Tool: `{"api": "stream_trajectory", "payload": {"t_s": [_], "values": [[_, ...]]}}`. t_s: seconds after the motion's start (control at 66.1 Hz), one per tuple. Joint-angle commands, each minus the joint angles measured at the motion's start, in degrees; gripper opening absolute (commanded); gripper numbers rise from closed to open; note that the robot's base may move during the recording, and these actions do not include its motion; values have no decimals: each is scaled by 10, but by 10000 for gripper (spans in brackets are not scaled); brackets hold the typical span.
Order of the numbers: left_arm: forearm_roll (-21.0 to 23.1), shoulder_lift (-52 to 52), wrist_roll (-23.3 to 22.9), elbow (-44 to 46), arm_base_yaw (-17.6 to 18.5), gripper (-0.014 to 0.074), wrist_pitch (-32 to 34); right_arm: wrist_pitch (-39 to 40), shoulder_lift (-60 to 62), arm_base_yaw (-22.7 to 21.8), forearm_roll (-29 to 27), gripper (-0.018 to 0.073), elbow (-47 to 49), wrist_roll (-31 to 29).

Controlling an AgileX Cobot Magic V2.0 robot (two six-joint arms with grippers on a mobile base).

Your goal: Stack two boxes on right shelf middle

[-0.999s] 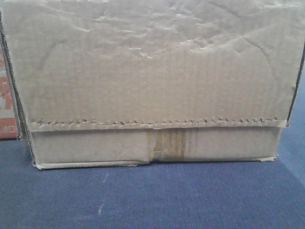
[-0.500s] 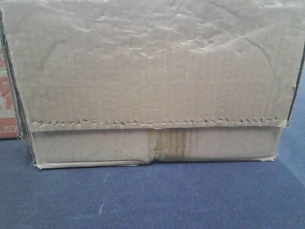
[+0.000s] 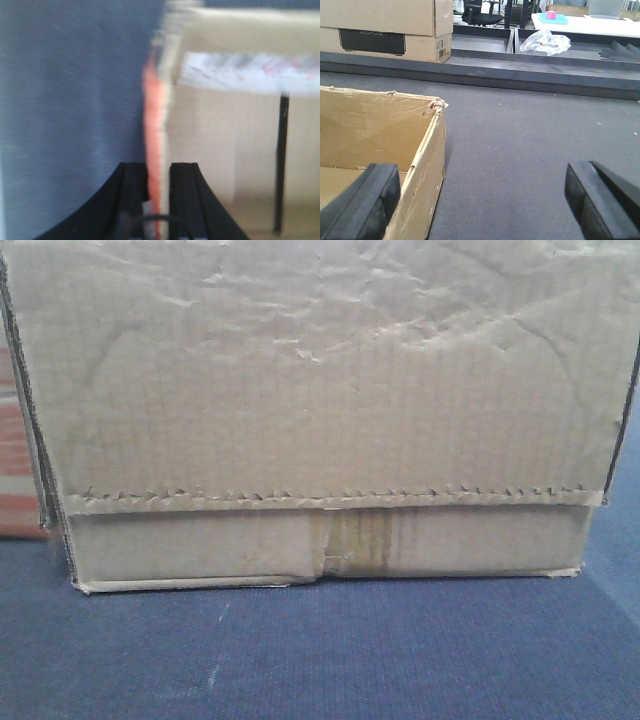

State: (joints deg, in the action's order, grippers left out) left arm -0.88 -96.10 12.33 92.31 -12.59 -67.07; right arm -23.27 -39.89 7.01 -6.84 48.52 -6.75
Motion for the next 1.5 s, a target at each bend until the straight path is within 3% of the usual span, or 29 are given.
{"api": "stream_trajectory", "payload": {"t_s": [0.0,0.121,0.257,0.439,0.636,0.817,0.938,1.302,1.483], "values": [[-8,41,-26,31,-2,-111,1,5,-2,0,4,570,5,-1],[-29,88,-57,78,-2,-111,1,5,-2,0,4,570,5,-1],[-21,127,-85,133,-1,-111,1,5,-2,0,4,570,5,-1],[75,160,-86,195,40,-111,4,5,-2,0,4,570,5,-1],[162,161,-98,211,139,-111,29,5,-2,0,4,570,5,-1],[160,124,-128,211,248,-111,59,5,-2,1,4,570,5,-1],[153,83,-144,211,287,-111,60,5,-2,1,4,570,5,-1],[92,-31,-186,211,325,-111,55,5,-2,5,4,570,5,-1],[100,-51,-190,211,325,-111,56,5,-2,18,4,570,5,-1]]}}
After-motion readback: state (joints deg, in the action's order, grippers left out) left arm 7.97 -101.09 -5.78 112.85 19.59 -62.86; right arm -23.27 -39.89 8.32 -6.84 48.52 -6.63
